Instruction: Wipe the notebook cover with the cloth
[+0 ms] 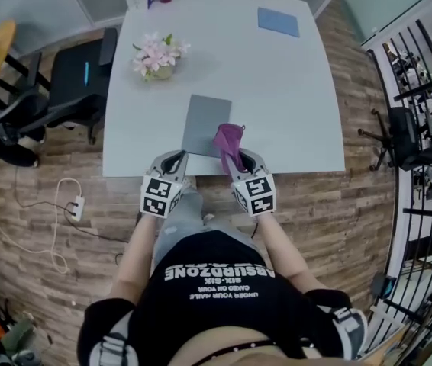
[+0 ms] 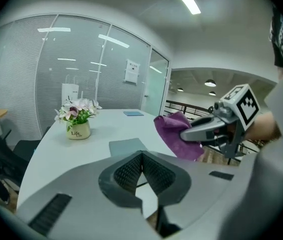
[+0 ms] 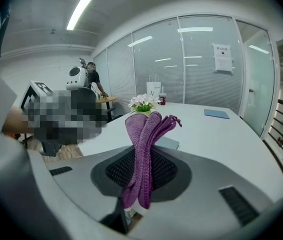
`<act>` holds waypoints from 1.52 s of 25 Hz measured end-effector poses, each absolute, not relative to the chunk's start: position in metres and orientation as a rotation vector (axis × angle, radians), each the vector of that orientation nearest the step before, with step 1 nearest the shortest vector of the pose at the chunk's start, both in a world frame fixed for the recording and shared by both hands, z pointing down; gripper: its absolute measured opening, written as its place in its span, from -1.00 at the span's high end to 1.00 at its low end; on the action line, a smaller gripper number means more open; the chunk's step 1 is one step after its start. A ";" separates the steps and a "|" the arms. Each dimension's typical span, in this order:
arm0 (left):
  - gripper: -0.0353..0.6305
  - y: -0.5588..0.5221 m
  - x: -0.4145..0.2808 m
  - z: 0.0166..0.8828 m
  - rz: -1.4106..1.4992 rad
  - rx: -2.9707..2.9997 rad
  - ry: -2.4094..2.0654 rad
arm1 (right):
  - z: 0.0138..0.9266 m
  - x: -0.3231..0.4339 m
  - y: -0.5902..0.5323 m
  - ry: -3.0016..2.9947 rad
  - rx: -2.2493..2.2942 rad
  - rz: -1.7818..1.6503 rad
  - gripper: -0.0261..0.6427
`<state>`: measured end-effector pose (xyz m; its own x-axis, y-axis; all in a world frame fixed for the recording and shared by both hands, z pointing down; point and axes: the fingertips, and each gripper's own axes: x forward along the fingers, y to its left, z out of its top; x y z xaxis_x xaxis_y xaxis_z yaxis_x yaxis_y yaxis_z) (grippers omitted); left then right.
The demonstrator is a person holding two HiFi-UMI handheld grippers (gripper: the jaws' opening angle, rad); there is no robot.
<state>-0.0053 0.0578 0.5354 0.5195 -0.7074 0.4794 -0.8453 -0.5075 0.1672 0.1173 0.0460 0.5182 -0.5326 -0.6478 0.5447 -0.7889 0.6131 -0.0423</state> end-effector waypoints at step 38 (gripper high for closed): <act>0.84 -0.038 -0.004 0.664 0.842 2.363 -0.735 | 0.645 0.124 -0.158 -1.836 1.228 0.574 0.69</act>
